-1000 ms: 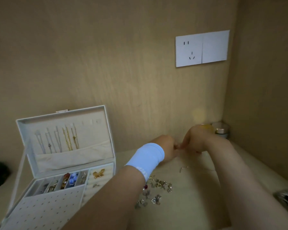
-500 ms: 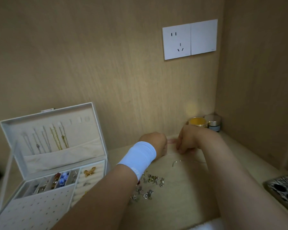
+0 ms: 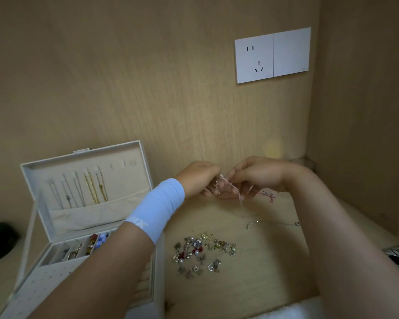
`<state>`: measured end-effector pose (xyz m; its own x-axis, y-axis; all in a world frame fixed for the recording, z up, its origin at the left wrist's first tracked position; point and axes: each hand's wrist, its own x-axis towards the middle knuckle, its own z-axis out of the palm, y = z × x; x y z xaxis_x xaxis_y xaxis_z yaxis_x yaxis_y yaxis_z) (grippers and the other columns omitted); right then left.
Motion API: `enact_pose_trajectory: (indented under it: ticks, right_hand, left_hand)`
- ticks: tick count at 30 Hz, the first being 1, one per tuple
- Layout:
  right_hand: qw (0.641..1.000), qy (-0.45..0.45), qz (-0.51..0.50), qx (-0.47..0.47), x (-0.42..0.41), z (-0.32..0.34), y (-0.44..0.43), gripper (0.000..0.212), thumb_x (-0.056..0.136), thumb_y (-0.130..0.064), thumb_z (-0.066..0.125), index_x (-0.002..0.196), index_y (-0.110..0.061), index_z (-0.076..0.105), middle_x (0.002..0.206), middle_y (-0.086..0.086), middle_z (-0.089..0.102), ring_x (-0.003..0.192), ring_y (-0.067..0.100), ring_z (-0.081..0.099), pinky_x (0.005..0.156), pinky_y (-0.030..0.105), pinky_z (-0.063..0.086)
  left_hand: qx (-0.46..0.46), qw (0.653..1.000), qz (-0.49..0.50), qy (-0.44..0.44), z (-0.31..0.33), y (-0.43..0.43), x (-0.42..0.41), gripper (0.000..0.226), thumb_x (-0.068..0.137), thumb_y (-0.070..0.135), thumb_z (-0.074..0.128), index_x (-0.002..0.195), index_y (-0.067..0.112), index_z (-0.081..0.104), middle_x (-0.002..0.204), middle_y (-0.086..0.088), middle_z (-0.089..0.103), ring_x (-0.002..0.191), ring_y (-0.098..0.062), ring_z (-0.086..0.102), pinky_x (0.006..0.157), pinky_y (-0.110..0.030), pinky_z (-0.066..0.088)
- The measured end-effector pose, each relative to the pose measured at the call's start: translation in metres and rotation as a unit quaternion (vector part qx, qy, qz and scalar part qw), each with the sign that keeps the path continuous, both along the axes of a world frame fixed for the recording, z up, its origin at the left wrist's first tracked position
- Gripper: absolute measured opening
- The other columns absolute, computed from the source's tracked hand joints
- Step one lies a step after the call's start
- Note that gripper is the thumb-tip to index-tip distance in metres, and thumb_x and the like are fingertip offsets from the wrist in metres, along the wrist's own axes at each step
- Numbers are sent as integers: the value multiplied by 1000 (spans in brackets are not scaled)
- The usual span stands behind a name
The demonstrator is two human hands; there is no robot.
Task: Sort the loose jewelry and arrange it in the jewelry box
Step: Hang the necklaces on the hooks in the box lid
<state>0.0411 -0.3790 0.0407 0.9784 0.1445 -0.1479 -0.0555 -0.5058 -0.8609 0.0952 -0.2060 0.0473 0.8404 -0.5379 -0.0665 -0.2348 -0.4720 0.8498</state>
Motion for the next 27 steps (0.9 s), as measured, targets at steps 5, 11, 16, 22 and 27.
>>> enact_pose_trajectory:
  ticks: [5,11,16,22,27]
  right_hand:
    - [996,-35,38,77,-6,14,17,21,102,-18,53,93,-12,71,74,6,63,63,19,61,67,30,53]
    - [989,-87,64,100,-8,29,52,16,98,-21,60,90,-11,71,66,1,60,60,17,53,67,32,50]
    - [984,-97,70,131,-13,41,86,23,89,-33,66,91,-12,76,60,2,56,57,17,47,60,27,47]
    - [982,-150,85,83,-22,44,129,18,93,-24,69,76,-22,76,61,1,54,58,16,47,58,27,46]
    - [979,-158,78,99,-20,48,165,17,94,-25,67,90,-11,78,60,0,52,55,12,47,57,25,47]
  left_hand:
    - [-87,996,8,16,14,36,-9,22,93,7,44,73,12,52,58,-4,52,52,-21,46,45,-22,36]
    - [-134,991,-5,9,25,84,-26,20,95,13,53,75,15,55,55,2,42,49,-16,37,51,-24,30]
    - [-102,992,-45,-50,29,122,-43,15,98,11,53,86,12,63,58,5,45,54,-13,42,57,-23,37]
    - [-102,990,-35,-89,40,167,-43,11,97,13,58,91,13,67,65,-1,50,59,-13,49,60,-25,43]
    - [-82,992,-18,-93,53,204,-38,11,95,15,59,90,13,68,63,0,52,59,-12,50,61,-24,45]
